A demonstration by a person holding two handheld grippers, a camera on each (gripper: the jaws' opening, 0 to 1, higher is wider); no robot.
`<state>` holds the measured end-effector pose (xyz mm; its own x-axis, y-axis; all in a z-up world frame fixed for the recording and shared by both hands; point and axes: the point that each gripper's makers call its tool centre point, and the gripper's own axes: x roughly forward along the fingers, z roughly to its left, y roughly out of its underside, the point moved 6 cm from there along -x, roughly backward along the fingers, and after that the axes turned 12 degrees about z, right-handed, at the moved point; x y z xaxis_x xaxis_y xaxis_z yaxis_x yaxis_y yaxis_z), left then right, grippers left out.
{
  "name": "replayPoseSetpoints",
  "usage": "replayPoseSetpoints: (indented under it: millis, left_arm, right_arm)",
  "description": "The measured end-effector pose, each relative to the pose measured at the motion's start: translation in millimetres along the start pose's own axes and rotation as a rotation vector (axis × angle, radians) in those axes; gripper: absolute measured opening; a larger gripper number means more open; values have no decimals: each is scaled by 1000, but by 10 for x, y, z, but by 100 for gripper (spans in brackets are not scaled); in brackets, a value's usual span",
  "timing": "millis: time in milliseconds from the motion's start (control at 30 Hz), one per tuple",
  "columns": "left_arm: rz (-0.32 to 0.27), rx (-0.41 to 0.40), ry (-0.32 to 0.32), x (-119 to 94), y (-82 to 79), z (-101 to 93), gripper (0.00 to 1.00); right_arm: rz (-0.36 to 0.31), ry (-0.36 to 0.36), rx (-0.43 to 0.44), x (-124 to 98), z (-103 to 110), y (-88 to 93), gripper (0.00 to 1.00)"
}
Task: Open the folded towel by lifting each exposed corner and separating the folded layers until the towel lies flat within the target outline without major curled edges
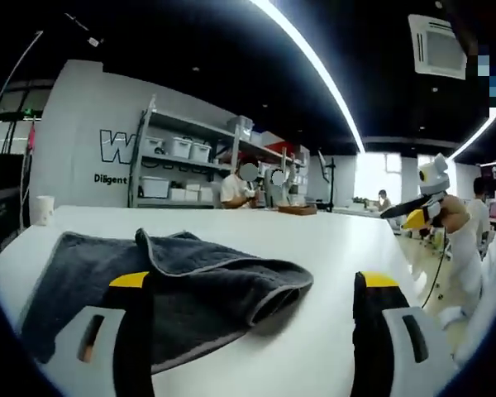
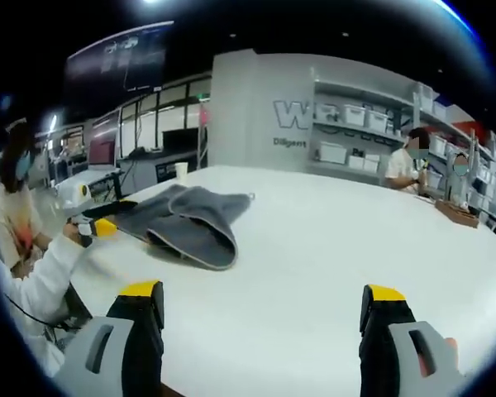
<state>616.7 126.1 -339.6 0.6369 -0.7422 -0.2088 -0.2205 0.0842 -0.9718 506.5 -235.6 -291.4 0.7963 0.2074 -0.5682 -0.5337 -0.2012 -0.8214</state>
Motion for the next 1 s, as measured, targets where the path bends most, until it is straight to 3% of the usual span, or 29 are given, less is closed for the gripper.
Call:
replayPoseSetpoints:
  millis: [300,533,700,1000]
  left_arm:
    - [8,-1,-27,-134,72,107,100]
    - [10,-5,-90,-281,128,202,100]
    - [22,6,-129,-321,148,226,100]
    - [27,30,-165,-356,143,238,100]
  right_arm:
    - [56,7,-44,199,209,22,99]
    - [82,-65,-107,440,587,-70,99]
    - [79,-147,-177,663,945,-391,99]
    - [31,-174,-294,1202,1342,-988,99]
